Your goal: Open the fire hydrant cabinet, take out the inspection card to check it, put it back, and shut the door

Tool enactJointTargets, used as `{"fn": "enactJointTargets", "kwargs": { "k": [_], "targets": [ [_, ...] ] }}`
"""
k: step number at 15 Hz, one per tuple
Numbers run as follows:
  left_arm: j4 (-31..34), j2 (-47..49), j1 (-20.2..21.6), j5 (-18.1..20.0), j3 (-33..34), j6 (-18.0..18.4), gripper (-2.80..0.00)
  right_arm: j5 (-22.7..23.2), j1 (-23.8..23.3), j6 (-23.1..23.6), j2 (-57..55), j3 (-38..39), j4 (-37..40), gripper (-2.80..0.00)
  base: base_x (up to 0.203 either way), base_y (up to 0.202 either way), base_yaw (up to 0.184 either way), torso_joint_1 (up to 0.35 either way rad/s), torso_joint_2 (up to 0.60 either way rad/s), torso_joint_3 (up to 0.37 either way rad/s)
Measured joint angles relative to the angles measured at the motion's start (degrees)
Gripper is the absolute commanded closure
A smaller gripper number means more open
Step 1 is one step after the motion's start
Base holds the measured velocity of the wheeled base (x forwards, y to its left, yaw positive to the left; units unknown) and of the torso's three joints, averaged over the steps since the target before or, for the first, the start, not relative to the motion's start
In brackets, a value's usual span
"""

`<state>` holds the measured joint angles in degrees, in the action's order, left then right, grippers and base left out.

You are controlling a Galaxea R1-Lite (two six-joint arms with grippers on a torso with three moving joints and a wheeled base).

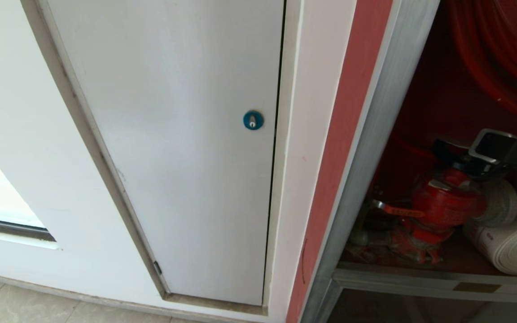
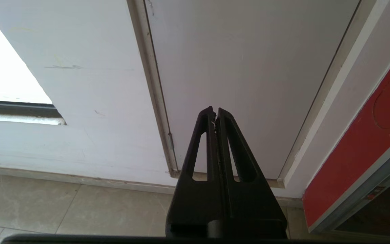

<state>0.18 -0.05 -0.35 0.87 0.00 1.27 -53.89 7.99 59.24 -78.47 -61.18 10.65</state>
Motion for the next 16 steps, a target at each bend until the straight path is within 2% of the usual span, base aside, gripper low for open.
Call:
{"fn": "enactJointTargets", "kwargs": {
  "k": [1, 16],
  "targets": [
    [0.0, 0.0, 0.0, -0.01, 0.0, 0.0, 0.0, 0.25, -0.03, 0.02, 0.0, 0.0, -0.05, -2.8, 0.0, 0.0, 0.0, 0.0, 0.0, 0.0],
    [0.0, 0.0, 0.0, 0.03, 0.0, -0.02, 0.0, 3.09, -0.01, 2.39, 4.27, 2.14, 0.61, -2.8, 0.0, 0.0, 0.0, 0.0, 0.0, 0.0]
  ]
}}
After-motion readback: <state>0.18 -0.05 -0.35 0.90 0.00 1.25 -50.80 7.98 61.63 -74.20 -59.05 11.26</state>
